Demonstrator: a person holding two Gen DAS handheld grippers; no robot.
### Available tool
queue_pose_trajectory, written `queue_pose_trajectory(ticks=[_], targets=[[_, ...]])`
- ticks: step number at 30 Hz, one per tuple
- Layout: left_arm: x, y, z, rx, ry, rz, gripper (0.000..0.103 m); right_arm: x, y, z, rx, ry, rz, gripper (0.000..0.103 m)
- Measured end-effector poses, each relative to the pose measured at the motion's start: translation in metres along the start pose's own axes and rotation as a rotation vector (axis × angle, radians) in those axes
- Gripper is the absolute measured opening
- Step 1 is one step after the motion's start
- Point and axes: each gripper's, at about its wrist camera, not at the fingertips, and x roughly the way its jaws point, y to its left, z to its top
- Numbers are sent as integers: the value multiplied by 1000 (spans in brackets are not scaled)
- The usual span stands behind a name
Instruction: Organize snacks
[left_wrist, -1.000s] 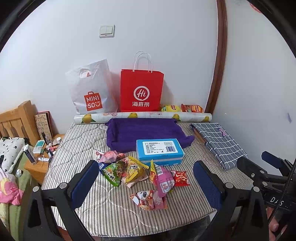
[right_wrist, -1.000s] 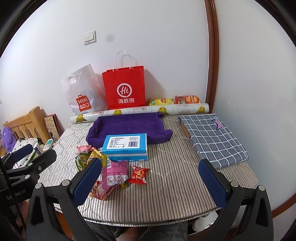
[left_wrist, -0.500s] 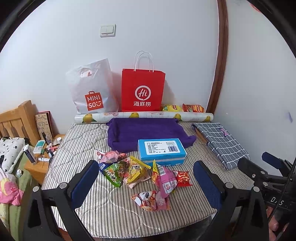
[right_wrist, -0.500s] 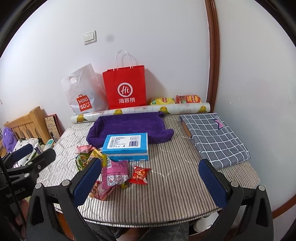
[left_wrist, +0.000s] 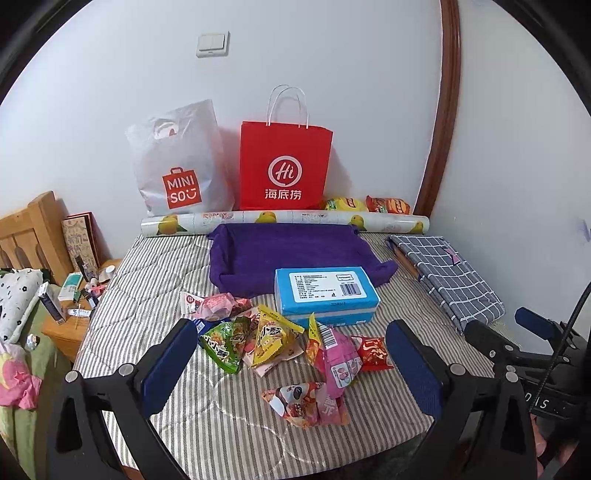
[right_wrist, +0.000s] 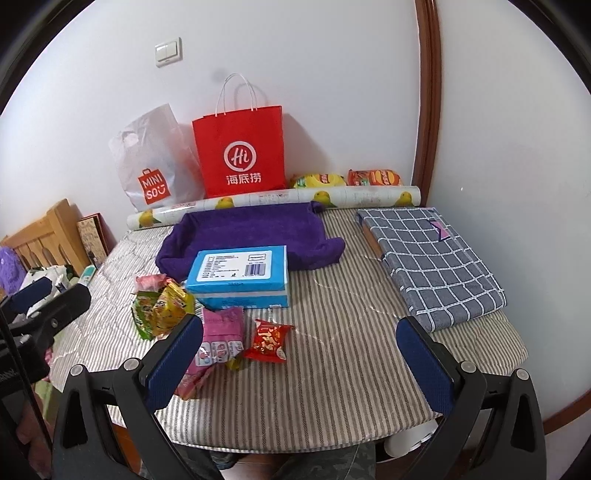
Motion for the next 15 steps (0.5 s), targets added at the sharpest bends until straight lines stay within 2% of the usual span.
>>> queue_pose_trajectory(ticks=[5, 11, 15], targets=[[14, 7, 0, -16, 26, 0, 103, 12, 0, 2, 12, 13, 4, 103], [25, 16, 1, -25, 47, 12, 103, 28, 5, 2, -18, 35, -46, 103], [30, 23, 4, -33, 54, 13, 103, 37, 1, 3, 0, 37, -8, 103]])
